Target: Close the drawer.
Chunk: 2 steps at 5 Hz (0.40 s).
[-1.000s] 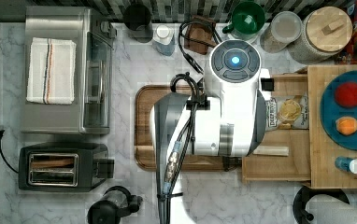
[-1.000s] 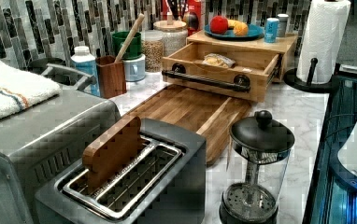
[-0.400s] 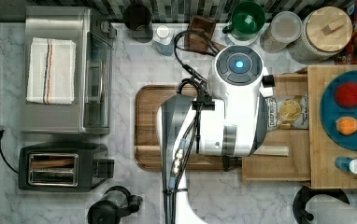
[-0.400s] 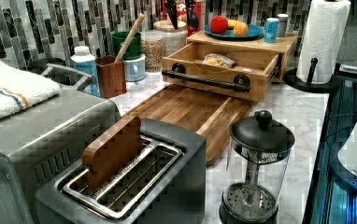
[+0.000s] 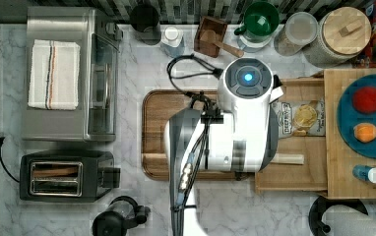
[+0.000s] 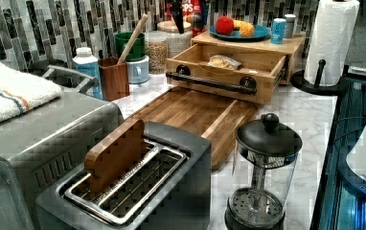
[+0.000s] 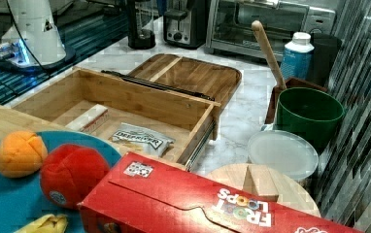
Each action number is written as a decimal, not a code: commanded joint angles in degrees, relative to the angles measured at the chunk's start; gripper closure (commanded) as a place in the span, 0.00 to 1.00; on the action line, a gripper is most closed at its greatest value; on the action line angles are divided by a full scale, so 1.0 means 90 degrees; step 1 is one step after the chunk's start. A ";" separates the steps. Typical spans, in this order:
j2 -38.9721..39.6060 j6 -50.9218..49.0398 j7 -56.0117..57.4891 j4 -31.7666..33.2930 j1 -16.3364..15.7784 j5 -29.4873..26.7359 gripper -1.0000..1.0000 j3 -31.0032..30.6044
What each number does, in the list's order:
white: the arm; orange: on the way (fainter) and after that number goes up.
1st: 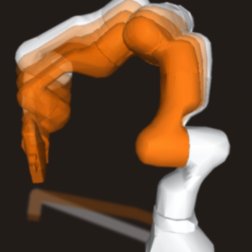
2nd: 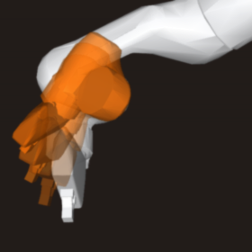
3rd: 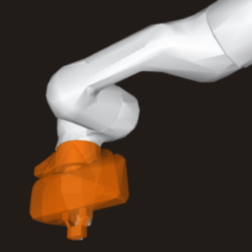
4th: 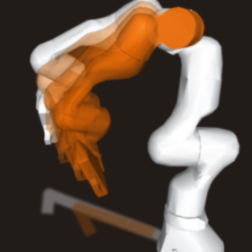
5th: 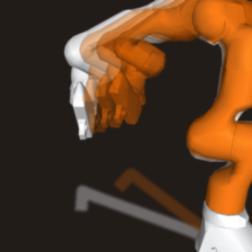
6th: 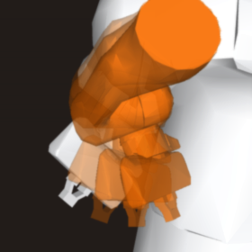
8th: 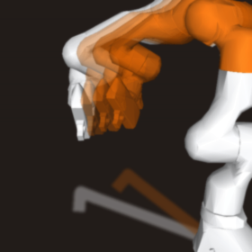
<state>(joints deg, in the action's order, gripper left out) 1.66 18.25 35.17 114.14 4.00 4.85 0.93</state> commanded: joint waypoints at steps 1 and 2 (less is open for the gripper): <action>-0.0630 0.0589 0.0529 0.0677 -0.0431 0.0677 1.00 -0.0501; -0.0430 0.0702 0.0603 0.0784 -0.0489 0.0838 1.00 -0.0490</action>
<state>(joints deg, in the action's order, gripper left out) -0.80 24.52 38.13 119.52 3.10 12.67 -1.24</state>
